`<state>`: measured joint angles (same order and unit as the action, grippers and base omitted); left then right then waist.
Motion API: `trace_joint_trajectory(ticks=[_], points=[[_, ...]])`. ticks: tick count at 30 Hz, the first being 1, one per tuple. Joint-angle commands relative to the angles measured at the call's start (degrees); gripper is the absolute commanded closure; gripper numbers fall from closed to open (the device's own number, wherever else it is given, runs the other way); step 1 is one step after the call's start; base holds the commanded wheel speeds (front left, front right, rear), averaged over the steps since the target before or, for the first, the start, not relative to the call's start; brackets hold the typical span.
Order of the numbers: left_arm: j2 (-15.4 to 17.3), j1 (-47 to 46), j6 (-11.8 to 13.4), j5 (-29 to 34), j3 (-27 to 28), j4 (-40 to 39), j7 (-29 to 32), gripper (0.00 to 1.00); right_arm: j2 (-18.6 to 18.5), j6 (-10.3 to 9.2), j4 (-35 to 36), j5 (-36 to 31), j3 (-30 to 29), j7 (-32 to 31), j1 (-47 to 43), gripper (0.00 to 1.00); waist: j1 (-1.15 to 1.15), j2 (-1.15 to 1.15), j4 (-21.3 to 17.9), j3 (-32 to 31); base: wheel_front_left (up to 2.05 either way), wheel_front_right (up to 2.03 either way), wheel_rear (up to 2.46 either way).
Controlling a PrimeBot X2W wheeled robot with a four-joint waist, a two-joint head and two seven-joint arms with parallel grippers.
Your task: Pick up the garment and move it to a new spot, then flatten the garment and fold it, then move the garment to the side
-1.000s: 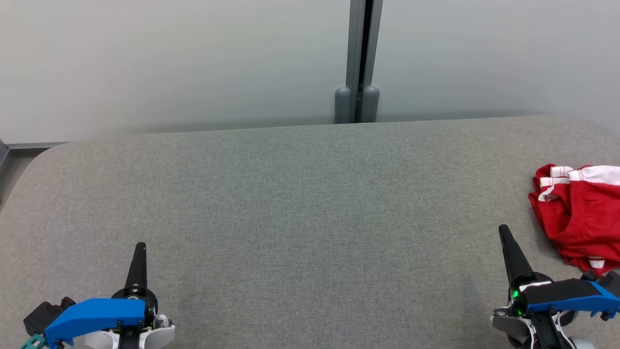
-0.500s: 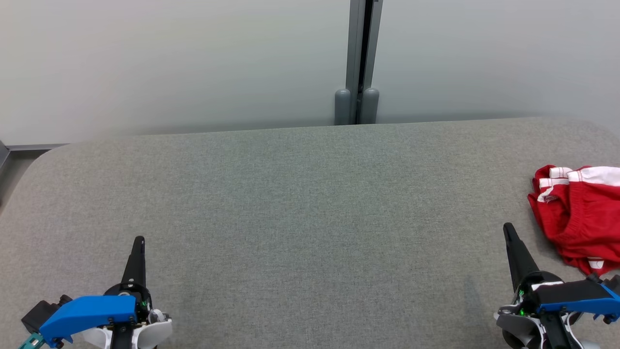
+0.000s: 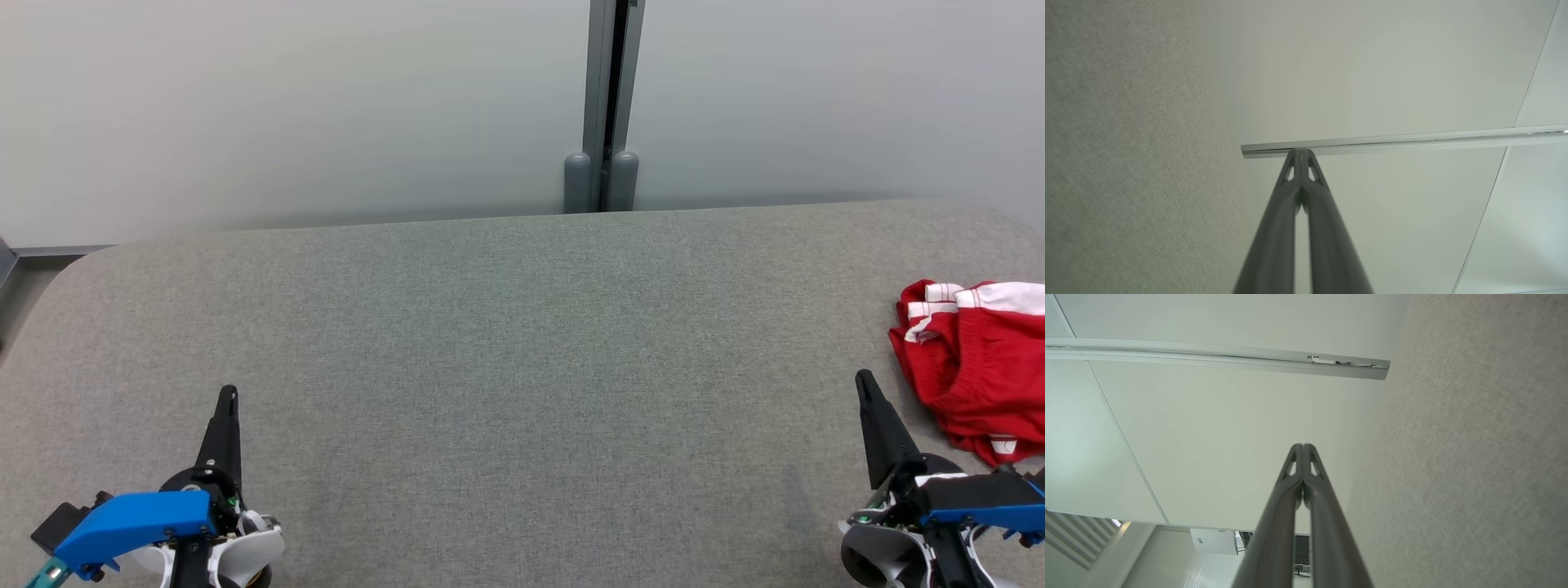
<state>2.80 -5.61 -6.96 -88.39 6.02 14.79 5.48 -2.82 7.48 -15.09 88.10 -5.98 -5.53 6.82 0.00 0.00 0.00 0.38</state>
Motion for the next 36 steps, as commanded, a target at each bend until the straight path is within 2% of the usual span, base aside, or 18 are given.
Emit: trace_joint_trajectory(ticks=[1, 10, 36], points=[[0.1, -0.7, -0.5, -1.1, 0.2, -0.5, 0.4, 1.0, -0.1, 0.02, 0.6, 1.2, -0.3, -0.4, -0.7, 1.0, 0.0, 0.0, 0.0, 0.0, 0.0, 0.0, 0.0], [0.1, -0.9, -0.8, -4.3, 0.6, -1.0, 1.2, 1.0, -0.1, 0.02, 1.3, 4.6, -0.7, -1.3, -1.0, 1.0, 0.0, 0.0, 0.0, -0.2, 0.0, 0.0, 0.0], [0.1, -0.9, -0.7, -4.1, 0.6, -0.9, 1.3, 1.0, -0.1, 0.02, 1.3, 4.4, -0.7, -1.2, -1.0, 1.0, 0.0, 0.0, 0.0, -0.2, 0.0, 0.0, 0.0]])
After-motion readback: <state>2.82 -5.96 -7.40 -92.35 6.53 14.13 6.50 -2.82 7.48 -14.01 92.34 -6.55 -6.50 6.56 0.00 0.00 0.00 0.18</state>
